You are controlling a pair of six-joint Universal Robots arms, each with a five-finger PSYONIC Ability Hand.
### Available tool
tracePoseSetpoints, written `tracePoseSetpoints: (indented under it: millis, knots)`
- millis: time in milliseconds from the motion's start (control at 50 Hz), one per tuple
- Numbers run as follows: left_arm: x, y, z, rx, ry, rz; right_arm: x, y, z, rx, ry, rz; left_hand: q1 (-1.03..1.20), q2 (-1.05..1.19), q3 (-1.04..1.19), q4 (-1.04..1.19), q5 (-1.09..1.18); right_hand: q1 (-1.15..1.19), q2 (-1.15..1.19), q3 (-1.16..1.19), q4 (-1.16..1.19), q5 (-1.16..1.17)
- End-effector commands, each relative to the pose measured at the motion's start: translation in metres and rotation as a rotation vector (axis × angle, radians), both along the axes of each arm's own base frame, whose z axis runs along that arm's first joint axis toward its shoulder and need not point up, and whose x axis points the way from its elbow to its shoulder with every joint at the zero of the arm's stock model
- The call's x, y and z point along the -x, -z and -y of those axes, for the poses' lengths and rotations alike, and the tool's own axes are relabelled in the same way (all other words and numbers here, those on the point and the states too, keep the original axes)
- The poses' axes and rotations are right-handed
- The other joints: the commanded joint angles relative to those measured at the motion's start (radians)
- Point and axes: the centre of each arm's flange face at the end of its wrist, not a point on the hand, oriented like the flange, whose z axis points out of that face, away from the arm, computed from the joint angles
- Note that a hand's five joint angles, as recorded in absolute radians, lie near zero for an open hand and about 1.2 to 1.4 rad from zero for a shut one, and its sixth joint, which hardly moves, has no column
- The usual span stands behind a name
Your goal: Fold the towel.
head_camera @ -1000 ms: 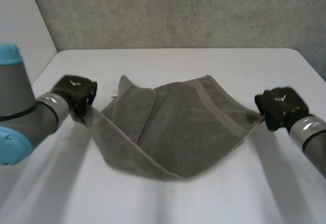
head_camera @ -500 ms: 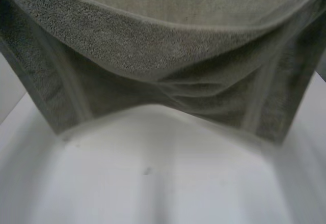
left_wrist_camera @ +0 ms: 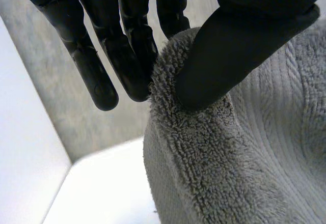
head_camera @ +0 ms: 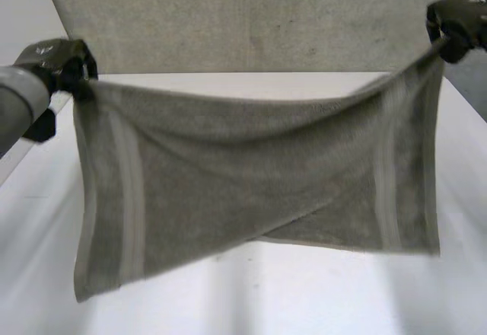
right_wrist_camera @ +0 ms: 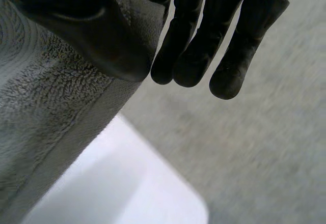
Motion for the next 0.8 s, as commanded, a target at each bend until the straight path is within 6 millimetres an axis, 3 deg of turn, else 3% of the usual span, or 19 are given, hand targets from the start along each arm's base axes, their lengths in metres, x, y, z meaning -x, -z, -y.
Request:
tracePoseSetpoints:
  millis: [20, 120, 200, 240, 260, 300, 340, 360, 400, 420, 440, 460, 500, 520, 560, 680, 740, 780, 800]
  knots:
    - [0.005, -0.096, 0.030, 0.388, -0.027, -0.269, -0.017, -0.062, 0.032, 0.432, 0.044, 0.224, 0.199, 0.179, 0.180, 0.177, 0.190, 0.051, 0.059, 0.055, 0.048, 0.043]
    - [-0.007, -0.126, 0.022, 0.513, -0.075, -0.437, -0.011, -0.083, 0.023, 0.506, 0.018, 0.364, 0.199, 0.179, 0.180, 0.177, 0.190, 0.051, 0.059, 0.055, 0.048, 0.043]
    - [-0.008, -0.109, 0.020, 0.460, -0.085, -0.463, -0.011, -0.069, 0.018, 0.448, 0.010, 0.368, 0.199, 0.179, 0.180, 0.177, 0.190, 0.051, 0.059, 0.055, 0.048, 0.043]
    - [-0.009, -0.073, 0.020, 0.358, -0.103, -0.443, -0.014, -0.043, 0.016, 0.359, -0.004, 0.332, 0.199, 0.179, 0.180, 0.177, 0.190, 0.051, 0.059, 0.055, 0.048, 0.043]
    - [-0.009, -0.072, 0.020, 0.357, -0.103, -0.443, -0.014, -0.043, 0.016, 0.358, -0.004, 0.332, 0.199, 0.179, 0.180, 0.177, 0.190, 0.051, 0.059, 0.055, 0.048, 0.043]
    - [-0.008, -0.052, 0.018, 0.299, -0.108, -0.429, -0.017, -0.027, 0.015, 0.309, -0.022, 0.304, 0.199, 0.179, 0.180, 0.177, 0.190, 0.051, 0.059, 0.055, 0.048, 0.043]
    - [-0.006, -0.012, 0.016, 0.188, -0.101, -0.402, -0.022, 0.009, 0.010, 0.204, -0.067, 0.234, 0.199, 0.179, 0.180, 0.177, 0.190, 0.051, 0.059, 0.055, 0.048, 0.043]
    - [-0.006, -0.012, 0.016, 0.187, -0.101, -0.402, -0.022, 0.009, 0.010, 0.203, -0.067, 0.234, 0.199, 0.179, 0.180, 0.177, 0.190, 0.051, 0.059, 0.055, 0.048, 0.043]
    - [-0.004, 0.026, 0.012, 0.091, -0.093, -0.382, -0.025, 0.050, 0.007, 0.098, -0.092, 0.150, 0.199, 0.179, 0.180, 0.177, 0.190, 0.051, 0.059, 0.055, 0.048, 0.043]
    - [-0.004, 0.026, 0.012, 0.091, -0.093, -0.382, -0.025, 0.050, 0.007, 0.098, -0.093, 0.150, 0.199, 0.179, 0.180, 0.177, 0.190, 0.051, 0.059, 0.055, 0.048, 0.043]
    - [-0.003, 0.049, 0.009, 0.039, -0.088, -0.366, -0.026, 0.073, 0.005, 0.044, -0.107, 0.112, 0.199, 0.179, 0.180, 0.177, 0.190, 0.051, 0.059, 0.055, 0.048, 0.043]
    - [-0.003, 0.049, 0.009, 0.039, -0.088, -0.365, -0.026, 0.073, 0.005, 0.043, -0.107, 0.111, 0.199, 0.179, 0.180, 0.177, 0.190, 0.051, 0.059, 0.055, 0.048, 0.043]
    - [-0.002, 0.084, 0.003, -0.032, -0.077, -0.319, -0.025, 0.121, 0.002, -0.069, -0.109, 0.036, 0.199, 0.179, 0.180, 0.177, 0.190, 0.051, 0.059, 0.055, 0.048, 0.043]
    - [-0.002, 0.084, 0.003, -0.033, -0.077, -0.319, -0.025, 0.121, 0.002, -0.070, -0.109, 0.036, 0.199, 0.179, 0.180, 0.177, 0.190, 0.051, 0.059, 0.055, 0.048, 0.043]
    - [-0.003, 0.109, -0.007, -0.081, -0.066, -0.248, -0.021, 0.153, -0.004, -0.148, -0.102, -0.026, 0.199, 0.179, 0.180, 0.177, 0.190, 0.051, 0.059, 0.055, 0.048, 0.043]
    - [-0.010, 0.125, -0.024, -0.132, -0.068, -0.141, -0.005, 0.169, -0.014, -0.214, -0.068, -0.064, 0.199, 0.179, 0.180, 0.177, 0.190, 0.051, 0.059, 0.055, 0.048, 0.043]
    - [-0.019, 0.113, -0.034, -0.112, -0.073, -0.097, 0.007, 0.151, -0.026, -0.202, -0.044, -0.060, 0.199, 0.179, 0.180, 0.177, 0.190, 0.051, 0.059, 0.055, 0.048, 0.043]
    - [-0.029, 0.102, -0.050, -0.105, -0.075, -0.066, 0.023, 0.124, -0.041, -0.173, -0.006, -0.052, 0.199, 0.179, 0.180, 0.177, 0.190, 0.051, 0.059, 0.055, 0.048, 0.043]
    - [-0.029, 0.102, -0.051, -0.105, -0.075, -0.066, 0.023, 0.124, -0.041, -0.173, -0.006, -0.052, 0.199, 0.179, 0.180, 0.177, 0.190, 0.051, 0.059, 0.055, 0.048, 0.043]
